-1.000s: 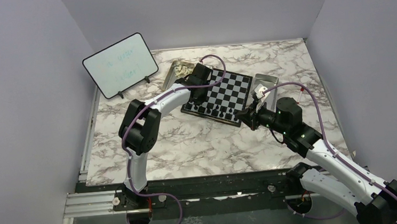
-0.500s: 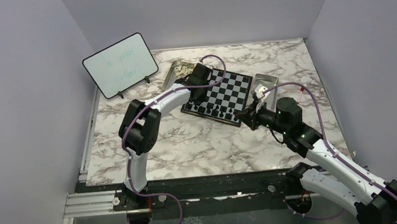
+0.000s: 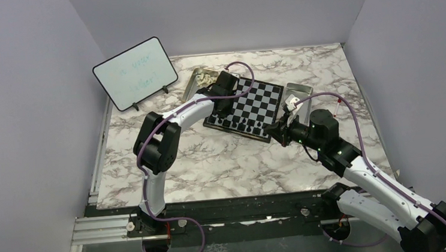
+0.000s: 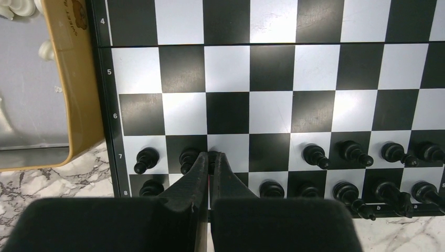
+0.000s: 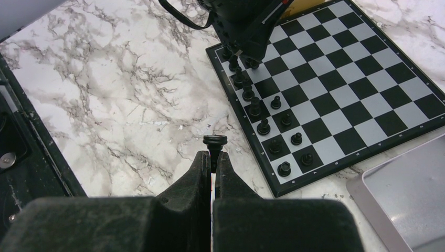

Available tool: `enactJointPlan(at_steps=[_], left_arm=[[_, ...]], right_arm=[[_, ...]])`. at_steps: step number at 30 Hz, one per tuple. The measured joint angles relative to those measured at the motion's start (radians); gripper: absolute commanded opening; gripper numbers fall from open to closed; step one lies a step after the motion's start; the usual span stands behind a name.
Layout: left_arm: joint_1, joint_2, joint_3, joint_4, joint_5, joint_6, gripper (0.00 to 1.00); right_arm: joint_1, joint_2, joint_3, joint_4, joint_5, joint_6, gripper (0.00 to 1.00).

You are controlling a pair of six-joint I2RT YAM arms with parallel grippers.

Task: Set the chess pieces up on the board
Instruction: Place the chess piece on the chessboard.

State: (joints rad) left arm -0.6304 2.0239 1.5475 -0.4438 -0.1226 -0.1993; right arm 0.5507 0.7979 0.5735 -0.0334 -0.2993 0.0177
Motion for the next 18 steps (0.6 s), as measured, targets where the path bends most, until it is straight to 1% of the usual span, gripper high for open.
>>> enactJointPlan(at_steps=[18], left_arm=[[0.0, 0.018, 0.012, 0.005, 0.055, -0.003, 0.0]], right_arm=[[0.0, 0.002, 0.0, 0.0, 0.0, -0.02, 0.01]])
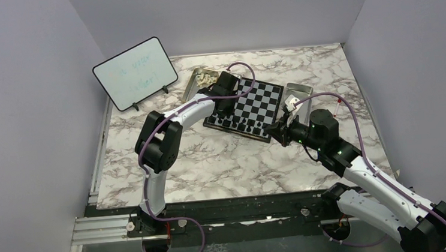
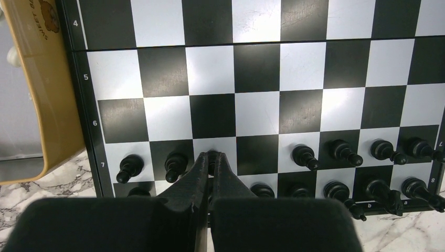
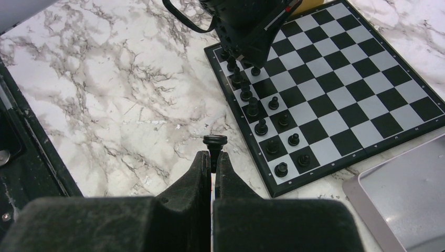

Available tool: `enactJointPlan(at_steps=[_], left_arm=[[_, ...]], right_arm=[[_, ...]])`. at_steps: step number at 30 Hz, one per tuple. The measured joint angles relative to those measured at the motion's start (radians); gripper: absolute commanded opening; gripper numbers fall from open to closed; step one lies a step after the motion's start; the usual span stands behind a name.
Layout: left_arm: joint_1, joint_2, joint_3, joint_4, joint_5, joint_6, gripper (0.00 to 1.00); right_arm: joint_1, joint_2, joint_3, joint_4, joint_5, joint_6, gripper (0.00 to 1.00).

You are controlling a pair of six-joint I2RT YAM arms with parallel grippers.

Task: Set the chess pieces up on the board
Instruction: Place the chess piece on the chessboard.

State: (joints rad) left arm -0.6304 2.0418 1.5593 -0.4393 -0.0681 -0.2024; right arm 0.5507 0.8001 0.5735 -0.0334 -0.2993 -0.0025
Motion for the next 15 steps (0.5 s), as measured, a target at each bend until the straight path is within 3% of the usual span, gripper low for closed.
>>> enactJointPlan(at_steps=[8, 15], left_arm=[[0.0, 0.006, 0.0, 0.005, 0.0, -0.002, 0.0], [0.0, 0.006, 0.0, 0.005, 0.001, -0.002, 0.07]], right_arm=[[0.0, 0.0, 0.0, 0.0, 0.0, -0.004, 0.01], [0.0, 0.0, 0.0, 0.0, 0.0, -0.006, 0.01]])
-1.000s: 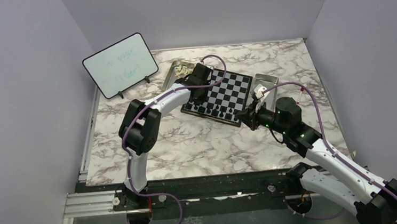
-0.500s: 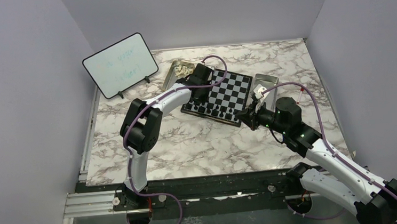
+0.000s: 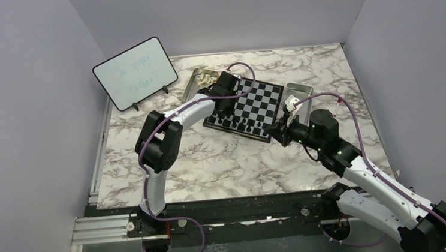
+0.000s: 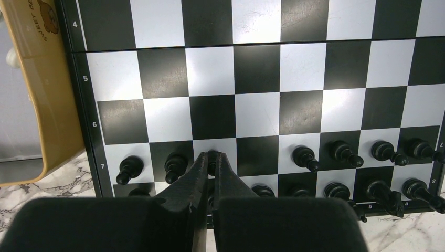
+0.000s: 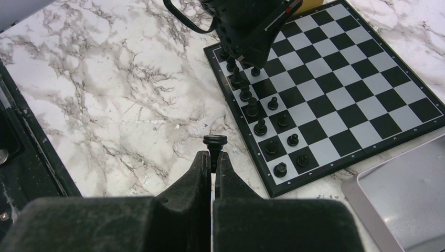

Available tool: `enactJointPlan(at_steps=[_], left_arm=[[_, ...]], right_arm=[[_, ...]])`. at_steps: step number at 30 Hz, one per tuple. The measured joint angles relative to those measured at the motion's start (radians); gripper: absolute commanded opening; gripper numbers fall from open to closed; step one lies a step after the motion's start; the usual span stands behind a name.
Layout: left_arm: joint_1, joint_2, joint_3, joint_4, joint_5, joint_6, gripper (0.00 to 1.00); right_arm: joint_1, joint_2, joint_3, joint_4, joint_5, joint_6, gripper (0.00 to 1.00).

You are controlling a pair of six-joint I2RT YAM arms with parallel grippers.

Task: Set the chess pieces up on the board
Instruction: Place the chess piece on the chessboard.

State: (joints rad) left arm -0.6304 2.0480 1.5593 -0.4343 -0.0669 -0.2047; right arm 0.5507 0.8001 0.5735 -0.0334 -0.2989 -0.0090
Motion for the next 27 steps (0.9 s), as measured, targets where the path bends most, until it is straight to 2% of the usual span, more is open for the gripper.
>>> enactJointPlan(at_steps=[6, 14, 22, 27], left_arm=[[0.0, 0.0, 0.0, -0.001, 0.003, 0.0, 0.19], [0.0, 0.0, 0.003, -0.013, 0.007, 0.0, 0.3], [0.001, 0.0, 0.082, -0.059, 0.01, -0.002, 0.32], [0.017, -0.053, 0.117, -0.084, 0.112, -0.026, 0.34]], right_arm=[[0.0, 0.0, 0.0, 0.0, 0.0, 0.0, 0.01], [0.0, 0.0, 0.0, 0.0, 0.0, 0.0, 0.01], [0.0, 0.0, 0.0, -0.002, 0.0, 0.0, 0.01], [0.0, 0.0, 0.0, -0.009, -0.001, 0.001, 0.01]])
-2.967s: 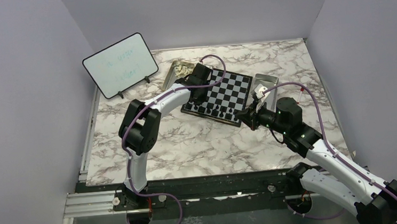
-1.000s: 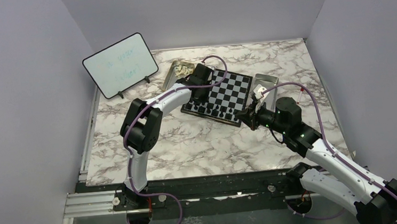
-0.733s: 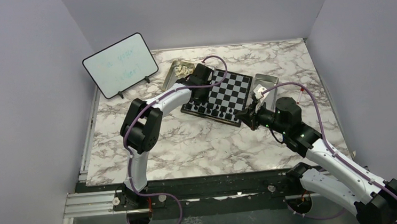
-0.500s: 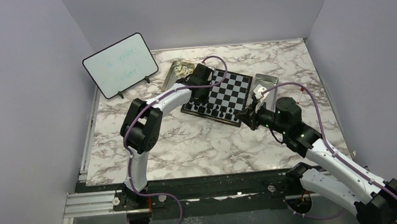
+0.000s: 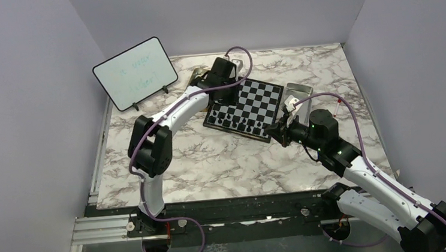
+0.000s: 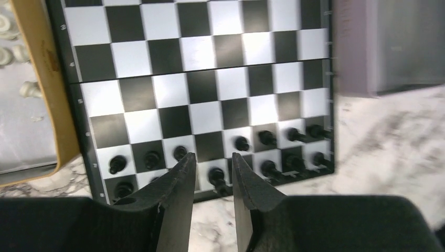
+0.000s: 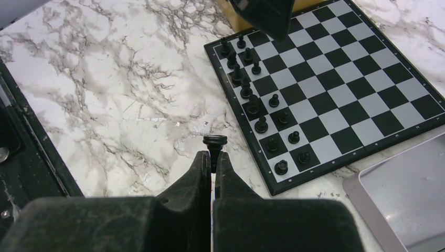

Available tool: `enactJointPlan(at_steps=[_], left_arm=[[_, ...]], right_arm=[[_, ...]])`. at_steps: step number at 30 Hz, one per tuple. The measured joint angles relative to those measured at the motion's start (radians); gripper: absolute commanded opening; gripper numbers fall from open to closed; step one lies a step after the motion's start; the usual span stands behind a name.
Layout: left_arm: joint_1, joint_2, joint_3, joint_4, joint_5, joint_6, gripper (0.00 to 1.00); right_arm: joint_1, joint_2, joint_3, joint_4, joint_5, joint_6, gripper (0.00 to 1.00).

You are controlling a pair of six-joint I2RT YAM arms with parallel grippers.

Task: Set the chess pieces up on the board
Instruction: Place the chess piece on the chessboard.

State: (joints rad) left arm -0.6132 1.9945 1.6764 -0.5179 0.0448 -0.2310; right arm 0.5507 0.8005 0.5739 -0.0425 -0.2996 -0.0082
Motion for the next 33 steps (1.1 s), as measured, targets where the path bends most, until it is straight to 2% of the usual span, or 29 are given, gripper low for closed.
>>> enactJointPlan(at_steps=[4, 7, 11, 16, 25, 33], left_arm=[[0.033, -0.089, 0.0, -0.004, 0.192, -0.03, 0.41], [0.062, -0.159, -0.019, 0.015, 0.396, -0.066, 0.48], [0.074, -0.241, -0.127, 0.075, 0.648, -0.13, 0.54], [0.063, -0.285, -0.275, 0.138, 0.838, -0.217, 0.6], [0.063, -0.336, -0.378, 0.189, 0.934, -0.283, 0.6], [0.062, -0.343, -0.411, 0.205, 0.939, -0.313, 0.51]], right_arm=[[0.0, 0.002, 0.0, 0.0, -0.008, 0.0, 0.01], [0.0, 0.011, 0.0, 0.006, -0.034, 0.001, 0.01], [0.0, 0.038, 0.0, 0.035, -0.086, -0.001, 0.01], [0.0, 0.093, 0.006, 0.075, -0.135, -0.017, 0.01], [0.0, 0.185, 0.06, 0.136, -0.191, -0.03, 0.01], [0.0, 0.208, 0.063, 0.178, -0.236, -0.029, 0.01]])
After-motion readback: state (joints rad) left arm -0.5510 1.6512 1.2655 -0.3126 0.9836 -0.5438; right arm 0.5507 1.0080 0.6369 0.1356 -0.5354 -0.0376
